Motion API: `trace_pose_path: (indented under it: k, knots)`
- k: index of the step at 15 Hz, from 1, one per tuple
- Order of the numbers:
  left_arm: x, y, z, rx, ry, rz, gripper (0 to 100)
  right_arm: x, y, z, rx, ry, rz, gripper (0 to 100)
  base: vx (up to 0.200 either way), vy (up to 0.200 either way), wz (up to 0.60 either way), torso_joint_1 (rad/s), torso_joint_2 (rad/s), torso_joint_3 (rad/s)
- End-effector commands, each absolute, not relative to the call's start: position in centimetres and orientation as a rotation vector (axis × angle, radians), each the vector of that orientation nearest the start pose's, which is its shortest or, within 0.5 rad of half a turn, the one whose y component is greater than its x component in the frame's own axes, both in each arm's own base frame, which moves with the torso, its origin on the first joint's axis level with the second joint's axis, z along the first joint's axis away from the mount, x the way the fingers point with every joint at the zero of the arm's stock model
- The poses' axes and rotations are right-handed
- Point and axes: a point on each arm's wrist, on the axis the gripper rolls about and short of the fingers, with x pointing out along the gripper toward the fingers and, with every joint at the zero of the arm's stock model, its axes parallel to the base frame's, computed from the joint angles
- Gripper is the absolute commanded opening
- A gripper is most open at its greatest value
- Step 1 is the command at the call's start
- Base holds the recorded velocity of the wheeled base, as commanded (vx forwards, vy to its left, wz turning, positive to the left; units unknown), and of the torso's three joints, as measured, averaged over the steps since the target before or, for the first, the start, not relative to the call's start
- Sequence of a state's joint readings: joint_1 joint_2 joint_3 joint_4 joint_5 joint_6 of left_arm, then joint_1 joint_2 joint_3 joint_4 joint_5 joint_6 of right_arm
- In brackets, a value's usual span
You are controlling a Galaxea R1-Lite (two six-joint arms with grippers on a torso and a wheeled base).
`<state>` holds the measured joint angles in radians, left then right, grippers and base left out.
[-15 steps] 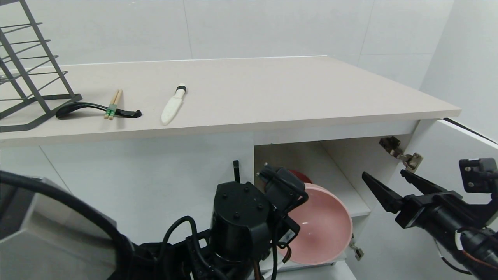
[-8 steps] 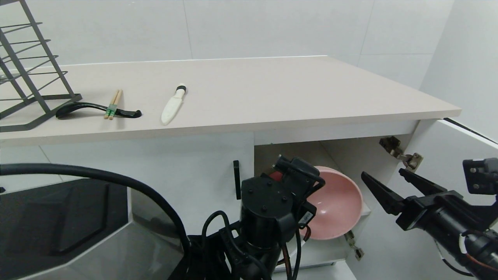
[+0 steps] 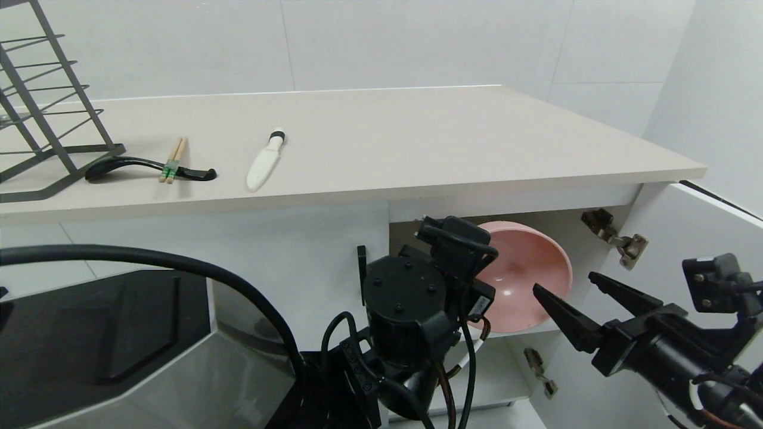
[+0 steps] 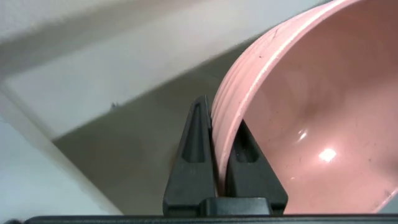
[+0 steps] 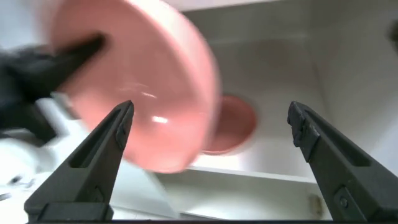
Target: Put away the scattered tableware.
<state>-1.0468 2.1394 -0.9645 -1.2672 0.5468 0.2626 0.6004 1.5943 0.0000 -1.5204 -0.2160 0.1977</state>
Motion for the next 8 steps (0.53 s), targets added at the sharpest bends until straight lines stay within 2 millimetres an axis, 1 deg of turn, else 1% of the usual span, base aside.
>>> trace_pose_path:
  k: [1, 2, 3, 8]
  knots:
    - [20.73, -33.76, 13.23, 0.176, -0.146, -0.499, 0, 16.04, 9.11, 10.94, 0.155, 0.133, 0.315, 100, 0.0, 0.0, 0.0, 0.0, 0.0, 0.0]
    - [20.78, -33.73, 13.24, 0.175, -0.147, -0.497, 0, 16.09, 9.08, 10.89, 0.155, 0.135, 0.312, 100, 0.0, 0.0, 0.0, 0.0, 0.0, 0.0]
    - [20.59, -33.64, 13.24, 0.163, -0.166, -0.524, 0, 16.56, 8.59, 10.67, 0.154, 0.14, 0.276, 100, 0.0, 0.0, 0.0, 0.0, 0.0, 0.0]
    - [20.42, -33.57, 13.07, 0.159, -0.175, -0.552, 0, 16.58, 8.67, 11.05, 0.166, 0.105, 0.283, 100, 0.0, 0.0, 0.0, 0.0, 0.0, 0.0]
